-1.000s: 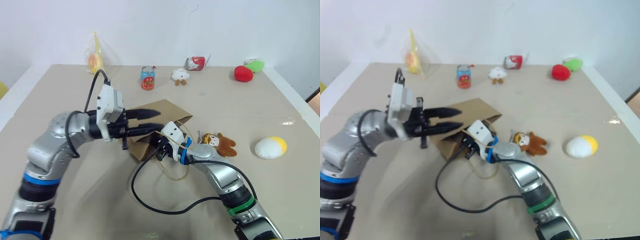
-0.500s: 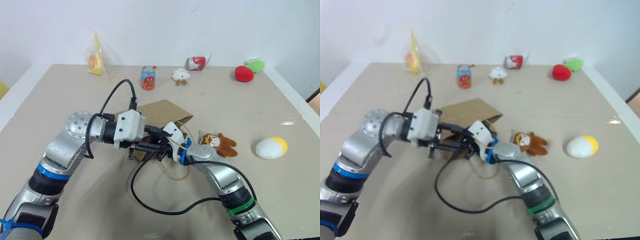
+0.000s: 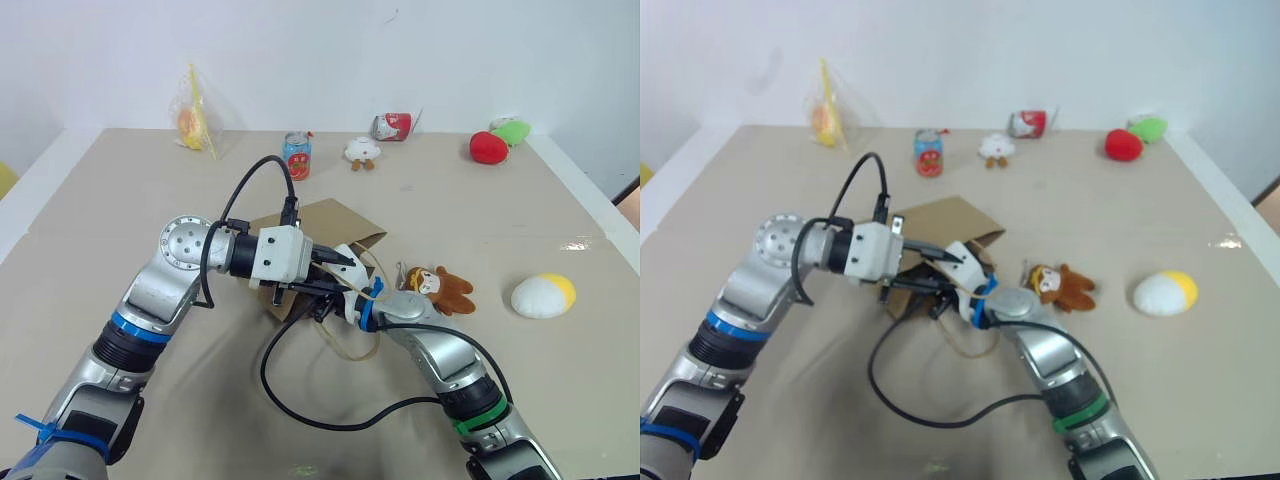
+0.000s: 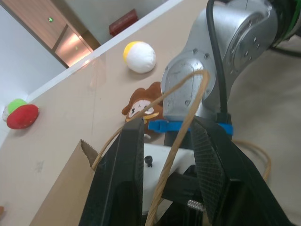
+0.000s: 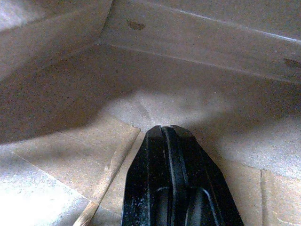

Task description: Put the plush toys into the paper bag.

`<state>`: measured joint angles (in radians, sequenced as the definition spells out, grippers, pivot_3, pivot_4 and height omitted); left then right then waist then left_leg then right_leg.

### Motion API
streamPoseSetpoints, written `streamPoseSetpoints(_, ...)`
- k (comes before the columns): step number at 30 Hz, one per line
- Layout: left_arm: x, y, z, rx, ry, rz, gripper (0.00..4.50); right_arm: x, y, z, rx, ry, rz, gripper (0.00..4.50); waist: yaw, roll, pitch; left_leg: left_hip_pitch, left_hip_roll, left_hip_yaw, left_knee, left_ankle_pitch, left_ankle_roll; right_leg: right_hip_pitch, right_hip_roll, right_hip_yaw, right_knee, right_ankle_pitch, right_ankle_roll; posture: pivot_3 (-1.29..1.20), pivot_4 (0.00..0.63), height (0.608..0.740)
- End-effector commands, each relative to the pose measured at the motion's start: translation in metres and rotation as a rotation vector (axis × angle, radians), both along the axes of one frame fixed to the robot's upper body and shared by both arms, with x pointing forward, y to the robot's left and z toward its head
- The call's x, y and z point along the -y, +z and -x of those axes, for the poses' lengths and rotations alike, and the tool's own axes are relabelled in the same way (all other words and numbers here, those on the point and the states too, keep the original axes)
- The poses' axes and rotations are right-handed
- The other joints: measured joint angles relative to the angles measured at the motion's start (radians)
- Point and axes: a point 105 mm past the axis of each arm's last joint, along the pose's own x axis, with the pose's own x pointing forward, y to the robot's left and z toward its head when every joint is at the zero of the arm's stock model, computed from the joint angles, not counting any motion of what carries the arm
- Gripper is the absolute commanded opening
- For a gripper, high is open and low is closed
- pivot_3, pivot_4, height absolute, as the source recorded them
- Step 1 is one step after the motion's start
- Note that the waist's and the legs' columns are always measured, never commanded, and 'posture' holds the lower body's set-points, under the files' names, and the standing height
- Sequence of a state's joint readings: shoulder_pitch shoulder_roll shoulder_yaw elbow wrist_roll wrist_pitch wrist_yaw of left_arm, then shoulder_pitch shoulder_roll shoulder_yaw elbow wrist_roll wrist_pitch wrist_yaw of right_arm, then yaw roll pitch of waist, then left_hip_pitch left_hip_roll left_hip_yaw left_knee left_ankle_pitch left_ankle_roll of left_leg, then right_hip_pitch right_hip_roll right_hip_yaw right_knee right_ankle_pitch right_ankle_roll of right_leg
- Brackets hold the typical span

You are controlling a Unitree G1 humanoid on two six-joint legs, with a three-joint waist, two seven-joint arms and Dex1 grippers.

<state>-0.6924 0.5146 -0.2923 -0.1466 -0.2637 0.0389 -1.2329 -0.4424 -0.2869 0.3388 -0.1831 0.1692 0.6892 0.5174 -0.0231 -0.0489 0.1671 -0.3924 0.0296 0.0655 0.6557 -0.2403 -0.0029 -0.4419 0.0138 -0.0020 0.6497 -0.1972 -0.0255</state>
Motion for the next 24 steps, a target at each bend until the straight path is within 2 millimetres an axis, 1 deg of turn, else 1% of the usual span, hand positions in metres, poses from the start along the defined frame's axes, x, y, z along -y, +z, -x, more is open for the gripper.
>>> streamPoseSetpoints(1, 0.008, 0.028, 0.010, -0.030, -0.072, 0.110, 1.04, -0.001, 0.017, 0.001, 0.060, 0.008, -0.031, 0.00, 0.001, 0.000, 0.000, 0.000, 0.000, 0.000, 0.000, 0.000, 0.000, 0.000, 0.000, 0.000, 0.000, 0.000, 0.000, 0.00, 0.150, 0.740)
streamPoseSetpoints(2, 0.008, 0.037, 0.012, -0.066, -0.083, 0.156, 0.85, -0.001, 0.017, 0.001, 0.060, 0.007, -0.030, 0.00, 0.001, 0.000, 0.000, 0.000, 0.000, 0.000, 0.000, 0.000, 0.000, 0.000, 0.000, 0.000, 0.000, 0.000, 0.000, 0.00, 0.150, 0.740)
streamPoseSetpoints(3, 0.007, 0.047, 0.012, -0.109, -0.082, 0.207, 0.41, 0.000, 0.017, 0.001, 0.060, 0.006, -0.029, 0.00, 0.001, 0.000, 0.000, -0.001, 0.000, 0.000, 0.001, 0.000, 0.000, 0.000, 0.000, 0.000, 0.000, 0.000, 0.000, 0.00, 0.150, 0.740)
streamPoseSetpoints(4, 0.005, 0.053, 0.012, -0.134, -0.075, 0.238, 0.36, 0.001, 0.016, 0.001, 0.059, 0.004, -0.028, 0.00, 0.001, 0.000, 0.000, -0.001, 0.000, 0.000, 0.001, 0.000, 0.000, 0.000, 0.000, 0.000, 0.000, 0.000, 0.000, 0.00, 0.150, 0.740)
streamPoseSetpoints(5, 0.002, 0.057, 0.011, -0.155, -0.065, 0.253, 0.07, 0.001, 0.016, 0.002, 0.059, 0.004, -0.027, 0.00, 0.001, 0.000, 0.000, -0.001, 0.000, 0.000, 0.001, 0.000, 0.000, 0.000, 0.000, 0.000, 0.000, 0.000, 0.000, 0.00, 0.150, 0.740)
streamPoseSetpoints(8, -0.005, 0.065, 0.006, -0.192, -0.025, 0.286, 0.07, 0.001, 0.014, 0.003, 0.056, 0.004, -0.024, 0.00, -0.001, 0.000, 0.000, -0.001, 0.000, 0.000, 0.001, 0.000, 0.000, 0.000, 0.000, 0.000, 0.000, 0.000, 0.000, 0.00, 0.150, 0.740)
streamPoseSetpoints(10, -0.010, 0.068, -0.001, -0.207, 0.025, 0.298, 0.07, 0.001, 0.013, 0.004, 0.054, 0.009, -0.022, 0.00, -0.001, 0.000, 0.000, 0.000, 0.001, -0.001, 0.001, 0.000, 0.000, 0.000, 0.001, 0.000, 0.000, 0.000, 0.000, 0.00, 0.150, 0.740)
streamPoseSetpoints(11, -0.013, 0.069, -0.006, -0.206, 0.056, 0.306, 0.07, 0.000, 0.013, 0.004, 0.052, 0.012, -0.023, 0.00, -0.001, 0.000, 0.000, 0.000, 0.001, -0.001, 0.001, 0.000, 0.000, 0.000, 0.001, -0.001, 0.000, 0.000, 0.000, 0.00, 0.150, 0.740)
streamPoseSetpoints(14, -0.022, 0.082, -0.026, -0.209, 0.171, 0.396, 0.07, -0.002, 0.013, 0.004, 0.052, 0.023, -0.020, 0.00, -0.001, 0.000, 0.000, 0.000, 0.001, -0.001, 0.001, 0.000, 0.000, 0.000, 0.001, -0.001, 0.000, 0.000, 0.000, 0.00, 0.150, 0.740)
streamPoseSetpoints(16, -0.025, 0.090, -0.031, -0.214, 0.200, 0.435, 0.07, -0.003, 0.013, 0.003, 0.052, 0.025, -0.020, 0.00, 0.000, 0.000, 0.000, 0.000, 0.000, -0.001, 0.001, 0.000, 0.000, 0.000, 0.000, -0.001, 0.000, 0.000, 0.000, 0.00, 0.150, 0.740)
streamPoseSetpoints(20, -0.027, 0.110, -0.028, -0.203, 0.181, 0.499, 0.07, -0.002, 0.012, 0.003, 0.051, 0.030, -0.014, 0.00, 0.000, 0.000, 0.000, 0.000, 0.000, -0.001, 0.001, 0.000, 0.000, 0.000, 0.000, 0.000, 0.000, 0.000, 0.001, 0.00, 0.150, 0.740)
streamPoseSetpoints(24, -0.023, 0.118, -0.017, -0.183, 0.130, 0.496, 0.07, -0.002, 0.012, 0.003, 0.049, 0.035, -0.012, 0.00, 0.000, 0.000, 0.000, -0.001, 0.000, -0.001, 0.001, 0.000, 0.000, 0.000, 0.000, -0.001, 0.000, 0.000, 0.000, 0.00, 0.150, 0.740)
